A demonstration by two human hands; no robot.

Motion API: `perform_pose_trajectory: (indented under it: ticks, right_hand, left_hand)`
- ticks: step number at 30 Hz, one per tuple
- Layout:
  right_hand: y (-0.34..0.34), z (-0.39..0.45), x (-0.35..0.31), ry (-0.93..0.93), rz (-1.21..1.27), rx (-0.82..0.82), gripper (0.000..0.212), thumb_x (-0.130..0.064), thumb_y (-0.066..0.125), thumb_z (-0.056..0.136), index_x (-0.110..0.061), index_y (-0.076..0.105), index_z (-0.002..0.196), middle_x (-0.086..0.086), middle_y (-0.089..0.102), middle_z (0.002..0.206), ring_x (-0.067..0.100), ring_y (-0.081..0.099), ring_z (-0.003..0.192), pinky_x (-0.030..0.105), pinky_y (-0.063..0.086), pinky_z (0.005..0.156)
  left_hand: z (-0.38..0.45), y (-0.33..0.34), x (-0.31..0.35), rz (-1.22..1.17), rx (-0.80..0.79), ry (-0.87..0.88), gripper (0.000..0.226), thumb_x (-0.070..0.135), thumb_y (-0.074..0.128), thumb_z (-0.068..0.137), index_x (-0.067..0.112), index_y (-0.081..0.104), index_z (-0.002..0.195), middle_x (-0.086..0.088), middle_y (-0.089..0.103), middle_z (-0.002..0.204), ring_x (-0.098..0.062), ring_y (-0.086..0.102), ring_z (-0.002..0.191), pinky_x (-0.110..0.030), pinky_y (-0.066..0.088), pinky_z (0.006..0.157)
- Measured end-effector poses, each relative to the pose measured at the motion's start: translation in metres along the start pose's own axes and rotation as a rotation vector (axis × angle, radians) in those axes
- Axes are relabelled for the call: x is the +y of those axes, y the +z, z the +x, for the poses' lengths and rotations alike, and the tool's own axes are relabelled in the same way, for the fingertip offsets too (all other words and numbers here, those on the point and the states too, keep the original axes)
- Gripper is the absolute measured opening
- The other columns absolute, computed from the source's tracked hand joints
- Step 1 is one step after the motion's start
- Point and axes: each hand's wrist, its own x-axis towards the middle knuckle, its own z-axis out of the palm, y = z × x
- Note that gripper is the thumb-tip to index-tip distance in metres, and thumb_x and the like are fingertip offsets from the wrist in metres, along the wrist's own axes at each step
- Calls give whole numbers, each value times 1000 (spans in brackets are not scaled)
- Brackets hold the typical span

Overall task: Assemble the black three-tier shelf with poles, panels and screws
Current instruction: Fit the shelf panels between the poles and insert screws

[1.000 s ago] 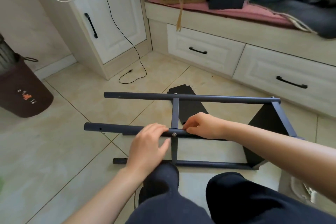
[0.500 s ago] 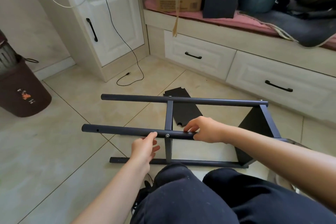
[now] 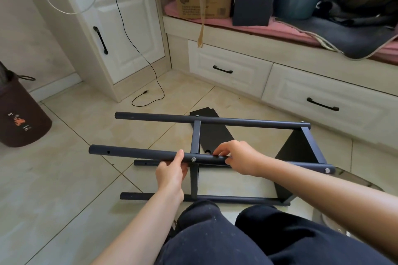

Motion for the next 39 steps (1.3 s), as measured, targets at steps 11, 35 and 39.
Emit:
perform_pose_trajectory:
  ticks: [11,35,39]
  right_hand:
    - [-44,-22,2,-21,252,156,40,1,56,93,-21,66,124,2,70,120,15,65,107,27,50,93]
    - [-56,-98,93,-81,594,436,31,2,58,94,-25,60,109,3,68,109,11,70,94,23,55,78]
    - [-57,-101,101,-38,407,391,34,-3,57,96,-35,49,104,-5,63,108,12,66,99,30,56,86]
  left_hand:
    - [-38,32,62,75,-121,371,27,33,73,90,22,64,112,6,73,98,-9,72,89,-19,53,74]
    - [-131,120,97,654,-614,912,28,29,71,93,26,53,114,11,66,106,-4,64,99,-9,51,70]
    - [-140,127,89,768,-637,972,29,32,69,94,24,54,118,7,68,109,-9,65,105,-20,55,85]
